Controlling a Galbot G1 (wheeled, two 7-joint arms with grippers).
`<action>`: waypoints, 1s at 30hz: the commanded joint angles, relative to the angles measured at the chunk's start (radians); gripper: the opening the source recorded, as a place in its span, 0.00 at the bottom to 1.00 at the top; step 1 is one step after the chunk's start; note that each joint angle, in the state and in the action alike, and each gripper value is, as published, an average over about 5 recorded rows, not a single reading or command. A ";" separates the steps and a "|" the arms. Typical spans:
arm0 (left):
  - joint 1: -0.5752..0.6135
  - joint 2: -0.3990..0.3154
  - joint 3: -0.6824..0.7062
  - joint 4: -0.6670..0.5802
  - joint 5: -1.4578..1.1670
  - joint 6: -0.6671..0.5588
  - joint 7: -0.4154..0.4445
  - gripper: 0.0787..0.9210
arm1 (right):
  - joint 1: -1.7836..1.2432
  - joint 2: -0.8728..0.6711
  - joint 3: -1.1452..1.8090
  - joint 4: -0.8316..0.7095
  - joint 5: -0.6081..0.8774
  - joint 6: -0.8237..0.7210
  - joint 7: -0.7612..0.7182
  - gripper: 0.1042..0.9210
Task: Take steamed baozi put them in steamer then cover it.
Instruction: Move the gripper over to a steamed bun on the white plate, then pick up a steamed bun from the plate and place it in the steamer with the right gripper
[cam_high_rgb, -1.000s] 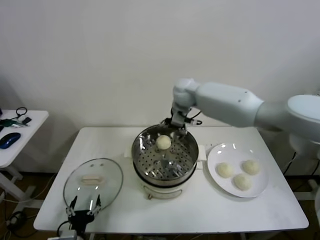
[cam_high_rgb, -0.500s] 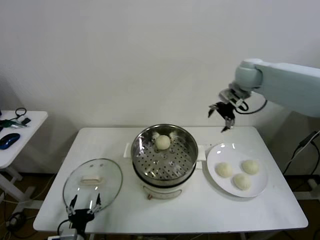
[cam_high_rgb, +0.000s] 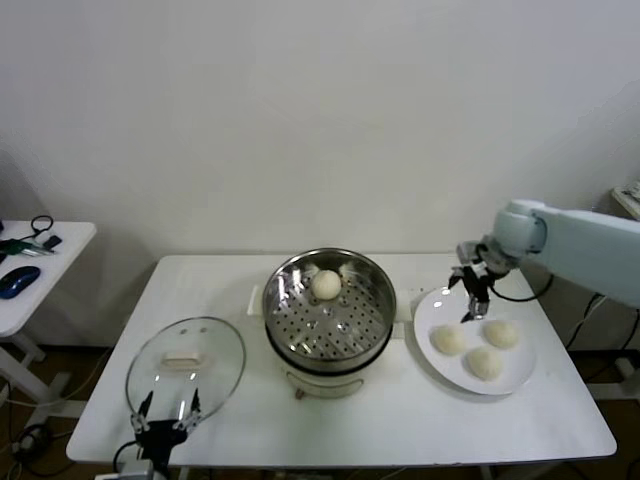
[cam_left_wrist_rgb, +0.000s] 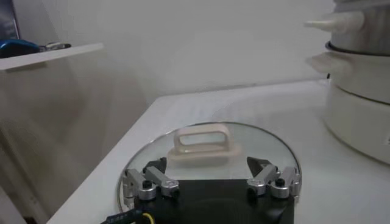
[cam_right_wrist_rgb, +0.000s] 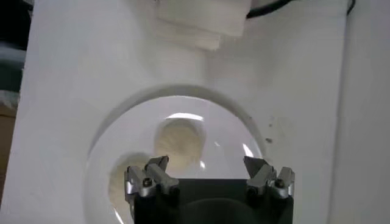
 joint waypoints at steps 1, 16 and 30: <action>0.002 -0.002 0.002 0.006 0.007 -0.005 -0.002 0.88 | -0.239 -0.030 0.154 -0.027 -0.073 -0.078 0.038 0.88; -0.002 -0.002 0.008 0.014 0.016 -0.011 -0.005 0.88 | -0.321 -0.008 0.275 -0.087 -0.150 -0.070 0.091 0.77; -0.003 -0.001 0.005 0.009 0.028 -0.017 -0.010 0.88 | 0.135 -0.033 -0.001 0.024 0.076 -0.026 0.000 0.57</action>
